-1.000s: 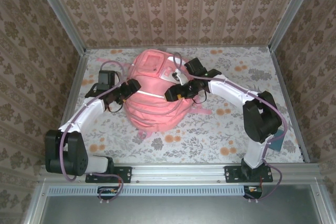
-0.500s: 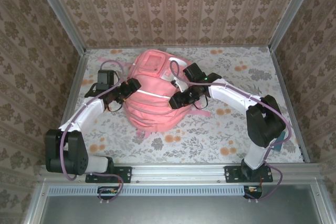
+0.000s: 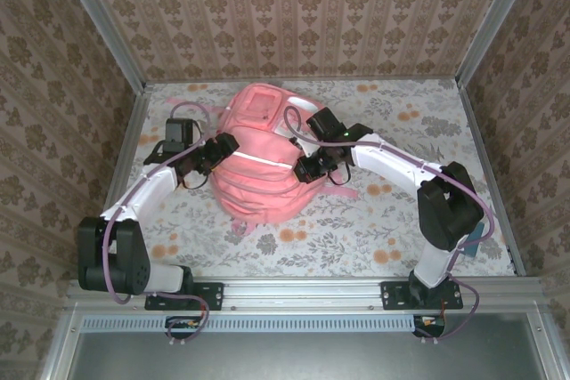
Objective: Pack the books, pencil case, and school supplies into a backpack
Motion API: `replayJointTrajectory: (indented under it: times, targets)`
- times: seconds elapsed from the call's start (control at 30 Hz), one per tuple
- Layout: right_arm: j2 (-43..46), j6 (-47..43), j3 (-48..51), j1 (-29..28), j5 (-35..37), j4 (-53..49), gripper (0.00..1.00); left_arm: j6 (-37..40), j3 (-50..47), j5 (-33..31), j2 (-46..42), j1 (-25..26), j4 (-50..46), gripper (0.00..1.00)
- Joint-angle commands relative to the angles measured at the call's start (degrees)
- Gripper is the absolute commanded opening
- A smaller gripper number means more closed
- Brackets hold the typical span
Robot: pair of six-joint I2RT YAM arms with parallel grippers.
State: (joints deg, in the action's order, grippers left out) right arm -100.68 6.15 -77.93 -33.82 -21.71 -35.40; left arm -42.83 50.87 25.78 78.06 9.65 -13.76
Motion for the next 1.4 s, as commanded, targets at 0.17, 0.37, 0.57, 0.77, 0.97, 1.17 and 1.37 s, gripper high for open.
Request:
replayJointTrajectory:
  times: [0.17, 0.37, 0.57, 0.77, 0.97, 1.17, 1.37]
  targets:
    - [6.2, -0.5, 4.3, -4.1, 5.8, -3.5, 0.00, -1.9, -0.3, 3.0, 1.1, 1.9, 4.0, 0.57]
    - [6.9, 0.1, 5.5, -7.9, 8.4, -3.8, 0.00, -3.4, -0.3, -0.6, 1.9, 3.7, 4.0, 0.35]
    - [7.4, 1.8, 6.0, -9.6, 8.8, -1.3, 0.00, -6.0, -0.4, -3.0, 2.9, 5.6, 5.4, 0.17]
    - [7.5, 4.7, 5.0, -8.8, 13.5, -1.3, 0.00, -7.4, 0.1, -3.7, 4.5, 6.2, 6.8, 0.07]
    - [8.6, 6.3, 5.5, -9.8, 11.8, -1.4, 0.00, -11.0, 0.9, -7.7, 6.4, 7.6, 8.3, 0.00]
    - [9.3, 6.4, 6.4, -11.4, 12.2, -2.0, 0.00, -17.4, -0.5, -17.4, 7.3, 8.9, 11.4, 0.00]
    - [8.4, 6.7, 4.6, -13.4, 11.6, -2.4, 0.00, -20.2, -0.6, -20.9, 7.5, 10.9, 13.3, 0.00]
